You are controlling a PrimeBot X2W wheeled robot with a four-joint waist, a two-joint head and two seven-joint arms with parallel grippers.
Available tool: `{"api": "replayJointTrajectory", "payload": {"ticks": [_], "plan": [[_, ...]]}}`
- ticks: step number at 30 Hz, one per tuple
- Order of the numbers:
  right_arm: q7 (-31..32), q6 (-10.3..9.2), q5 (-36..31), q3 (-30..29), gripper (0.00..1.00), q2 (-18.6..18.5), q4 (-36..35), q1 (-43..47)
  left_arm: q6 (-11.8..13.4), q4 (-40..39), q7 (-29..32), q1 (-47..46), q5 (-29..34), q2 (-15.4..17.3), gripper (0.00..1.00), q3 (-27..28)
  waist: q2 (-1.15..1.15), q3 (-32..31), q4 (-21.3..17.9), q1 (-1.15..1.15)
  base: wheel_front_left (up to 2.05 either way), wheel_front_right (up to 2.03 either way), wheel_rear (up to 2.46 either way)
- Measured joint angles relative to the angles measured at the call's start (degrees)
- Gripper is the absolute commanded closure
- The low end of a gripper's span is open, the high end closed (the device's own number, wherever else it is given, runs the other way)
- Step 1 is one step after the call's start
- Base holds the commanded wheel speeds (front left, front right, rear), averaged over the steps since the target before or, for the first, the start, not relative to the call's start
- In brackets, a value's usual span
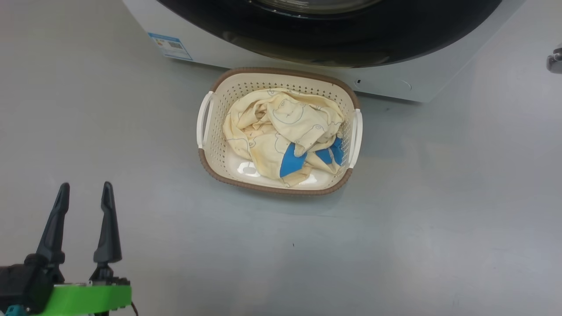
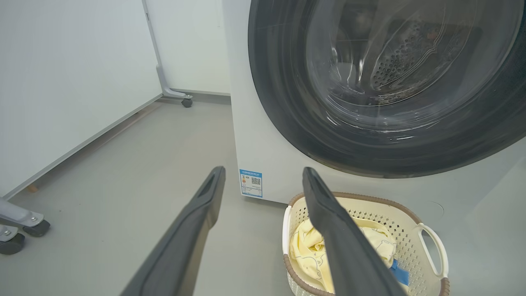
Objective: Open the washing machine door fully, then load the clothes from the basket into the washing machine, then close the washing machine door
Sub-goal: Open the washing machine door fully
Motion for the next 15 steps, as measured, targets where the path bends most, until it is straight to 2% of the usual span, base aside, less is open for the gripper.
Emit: {"api": "replayJointTrajectory", "payload": {"ticks": [15], "plan": [[0.1, 0.00, 0.0, 2.2, 1.00, -0.6, 0.2, -1.8, 0.0, -0.4, 0.0, 0.0, 0.0, -0.9, 0.00, -0.1, 0.00, 1.3, 0.9, 0.00, 0.00, 0.00, 0.00]]}}
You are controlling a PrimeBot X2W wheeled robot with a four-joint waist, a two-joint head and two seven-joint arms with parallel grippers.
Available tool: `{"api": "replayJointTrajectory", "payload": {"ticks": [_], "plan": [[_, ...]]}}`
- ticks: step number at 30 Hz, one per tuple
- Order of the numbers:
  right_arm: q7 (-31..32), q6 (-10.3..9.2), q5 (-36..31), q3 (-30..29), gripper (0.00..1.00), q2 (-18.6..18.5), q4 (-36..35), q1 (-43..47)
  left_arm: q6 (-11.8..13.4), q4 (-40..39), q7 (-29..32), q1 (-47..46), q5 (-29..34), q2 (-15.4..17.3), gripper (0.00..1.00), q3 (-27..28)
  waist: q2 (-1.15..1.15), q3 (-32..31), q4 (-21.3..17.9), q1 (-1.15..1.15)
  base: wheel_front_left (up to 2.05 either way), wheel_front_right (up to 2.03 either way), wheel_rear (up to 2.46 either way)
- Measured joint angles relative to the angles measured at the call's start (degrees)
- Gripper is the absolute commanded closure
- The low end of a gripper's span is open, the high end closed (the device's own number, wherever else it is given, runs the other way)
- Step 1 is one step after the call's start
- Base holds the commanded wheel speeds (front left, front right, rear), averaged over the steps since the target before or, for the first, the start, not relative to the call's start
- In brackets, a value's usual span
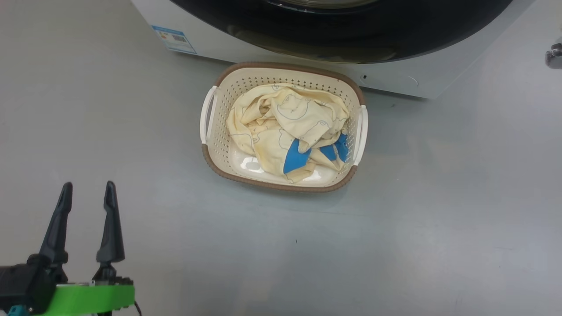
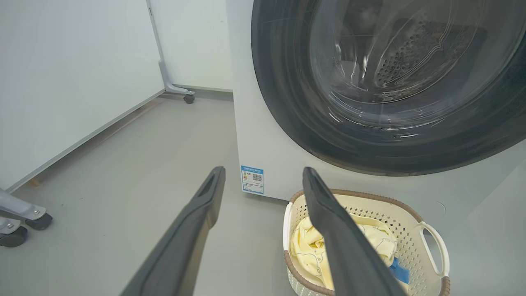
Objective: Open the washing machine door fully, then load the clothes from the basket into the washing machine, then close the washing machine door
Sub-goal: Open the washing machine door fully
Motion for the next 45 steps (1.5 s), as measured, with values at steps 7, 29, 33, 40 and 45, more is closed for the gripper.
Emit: {"api": "replayJointTrajectory", "payload": {"ticks": [7, 29, 33, 40, 45], "plan": [[1.0, 0.00, 0.5, 1.0, 1.00, -0.1, 0.2, -0.4, 0.0, 0.0, 0.0, 0.0, 0.0, 0.1, 0.00, -0.2, 0.00, 0.4, 0.2, 0.00, 0.00, 0.00, 0.00], [3.5, -0.02, 0.5, 3.5, 1.00, -0.6, 0.7, -2.9, 0.0, -0.4, 0.0, 0.1, 0.1, 0.2, 0.00, -0.2, 0.00, 0.8, 0.6, 0.00, 0.00, 0.00, 0.00], [3.5, -0.02, 0.5, 4.2, 1.00, -0.6, 0.6, -3.4, 0.0, -0.4, 0.0, 0.0, 0.1, 0.2, 0.00, -0.2, 0.00, 0.9, 0.4, 0.00, 0.00, 0.00, 0.00], [4.3, -0.09, 0.5, 5.7, 1.00, -0.4, 0.6, -3.3, 0.0, -0.3, 0.0, 0.0, 0.6, 0.1, 0.00, -0.2, 0.00, -0.3, -0.2, 0.00, 0.00, 0.00, 0.00], [4.6, -0.10, 0.5, 6.8, 1.00, 0.0, 0.3, -3.1, 0.0, 0.0, 0.0, -0.3, 0.6, 0.1, 0.00, -0.3, 0.00, -1.4, -1.0, 0.00, 0.00, 0.00, 0.00]]}}
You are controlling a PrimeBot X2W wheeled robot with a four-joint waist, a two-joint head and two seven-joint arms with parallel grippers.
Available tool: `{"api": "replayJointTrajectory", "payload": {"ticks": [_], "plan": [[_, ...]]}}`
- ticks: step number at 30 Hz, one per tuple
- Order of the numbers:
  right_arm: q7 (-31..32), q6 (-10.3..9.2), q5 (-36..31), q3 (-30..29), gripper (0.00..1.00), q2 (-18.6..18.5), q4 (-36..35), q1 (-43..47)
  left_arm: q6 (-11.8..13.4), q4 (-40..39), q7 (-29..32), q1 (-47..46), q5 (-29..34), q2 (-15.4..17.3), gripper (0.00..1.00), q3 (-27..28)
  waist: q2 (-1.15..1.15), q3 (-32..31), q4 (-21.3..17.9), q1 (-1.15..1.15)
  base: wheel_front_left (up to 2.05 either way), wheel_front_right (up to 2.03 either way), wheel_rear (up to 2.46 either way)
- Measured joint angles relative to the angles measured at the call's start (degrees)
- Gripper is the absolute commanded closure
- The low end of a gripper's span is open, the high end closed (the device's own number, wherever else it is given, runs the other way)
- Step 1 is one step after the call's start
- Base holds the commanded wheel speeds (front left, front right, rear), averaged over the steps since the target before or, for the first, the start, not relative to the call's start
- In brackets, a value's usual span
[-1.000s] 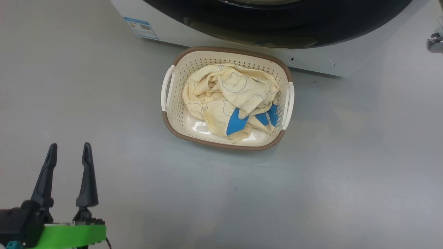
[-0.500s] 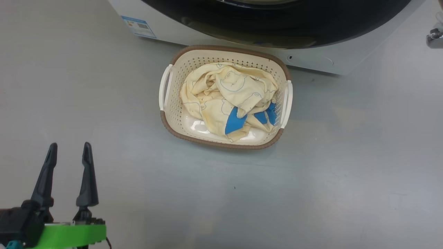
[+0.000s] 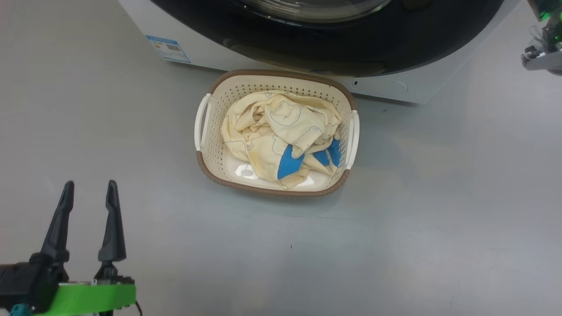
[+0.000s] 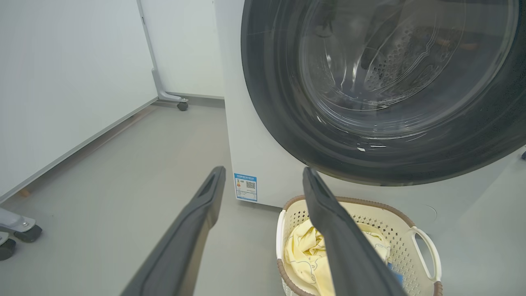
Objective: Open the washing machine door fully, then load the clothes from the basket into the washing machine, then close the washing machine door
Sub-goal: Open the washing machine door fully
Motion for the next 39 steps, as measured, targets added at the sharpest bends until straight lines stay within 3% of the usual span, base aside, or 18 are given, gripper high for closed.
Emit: {"api": "replayJointTrajectory", "payload": {"ticks": [12, 31, 39], "plan": [[0.6, 0.00, 0.0, 2.0, 1.00, 0.3, -0.6, 1.6, 0.0, 0.9, 0.0, -0.5, 0.0, 0.2, 0.00, -1.1, 0.00, -2.0, -1.0, 0.00, 0.00, 0.00, 0.00], [1.3, -0.12, 0.5, 2.0, 1.00, 0.3, -0.5, 2.1, 0.0, 1.1, 0.0, -0.5, 0.0, 0.4, 0.00, -1.8, 0.00, -2.4, 0.7, 0.00, 0.00, 0.00, 0.00], [2.6, -0.12, 0.5, 3.8, 1.00, 2.0, -1.8, 2.3, 0.0, 1.1, 0.0, -0.7, 0.0, 0.3, 0.00, -1.8, 0.00, -2.4, 0.6, 0.00, 0.00, 0.00, 0.00]]}}
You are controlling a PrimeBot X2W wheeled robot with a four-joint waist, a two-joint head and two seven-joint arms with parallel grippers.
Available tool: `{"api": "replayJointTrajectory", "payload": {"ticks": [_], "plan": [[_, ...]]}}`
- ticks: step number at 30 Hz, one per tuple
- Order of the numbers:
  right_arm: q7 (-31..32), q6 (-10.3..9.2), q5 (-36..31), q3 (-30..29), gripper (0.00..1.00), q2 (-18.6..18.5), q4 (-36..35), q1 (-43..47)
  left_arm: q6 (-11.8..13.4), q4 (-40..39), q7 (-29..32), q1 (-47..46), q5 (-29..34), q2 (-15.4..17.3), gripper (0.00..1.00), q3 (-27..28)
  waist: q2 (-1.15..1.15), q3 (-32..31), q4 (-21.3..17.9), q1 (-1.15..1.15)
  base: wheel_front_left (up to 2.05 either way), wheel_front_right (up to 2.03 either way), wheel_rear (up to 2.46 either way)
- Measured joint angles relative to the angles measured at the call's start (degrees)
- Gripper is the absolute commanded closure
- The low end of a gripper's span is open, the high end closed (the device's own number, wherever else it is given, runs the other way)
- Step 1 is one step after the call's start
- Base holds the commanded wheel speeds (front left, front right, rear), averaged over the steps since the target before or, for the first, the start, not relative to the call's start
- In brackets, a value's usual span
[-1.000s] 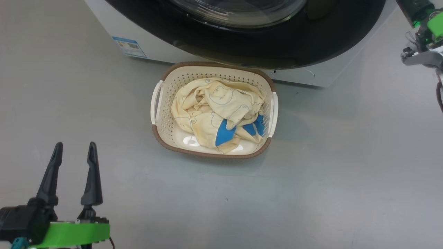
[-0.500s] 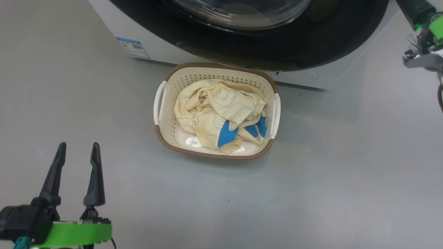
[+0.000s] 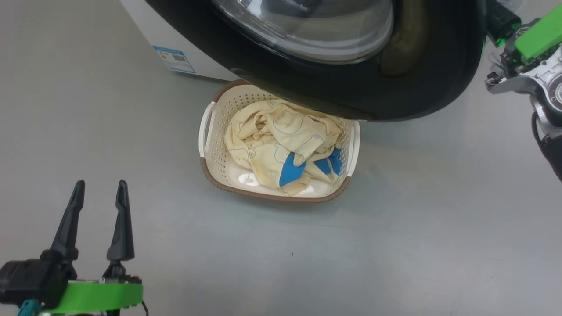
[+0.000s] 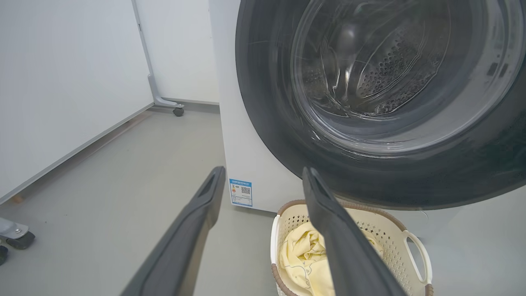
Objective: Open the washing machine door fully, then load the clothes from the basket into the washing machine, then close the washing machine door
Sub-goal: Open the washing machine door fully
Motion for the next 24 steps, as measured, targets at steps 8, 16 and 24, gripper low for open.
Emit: {"api": "replayJointTrajectory", "payload": {"ticks": [8, 16, 24], "plan": [[0.9, 0.00, 0.0, 1.1, 1.00, 1.0, -1.2, 1.4, 0.0, 0.0, 0.0, 0.0, 0.0, -0.1, 0.00, 0.1, 0.00, -0.6, -0.9, 0.00, 0.00, 0.00, 0.00], [1.8, 0.00, 0.0, 3.3, 1.00, 1.9, -3.1, 2.9, 0.0, 0.2, 0.0, 0.0, 0.0, -0.4, 0.00, 0.3, 0.00, -1.8, -2.2, 0.00, 0.00, 0.00, 0.00], [2.8, 0.00, -0.1, 6.8, 1.00, 3.5, -5.5, 5.2, 0.0, 0.8, 0.0, 0.0, 0.0, -0.4, 0.00, 0.4, 0.00, -3.9, -3.9, 0.00, 0.00, 0.00, 0.00]]}}
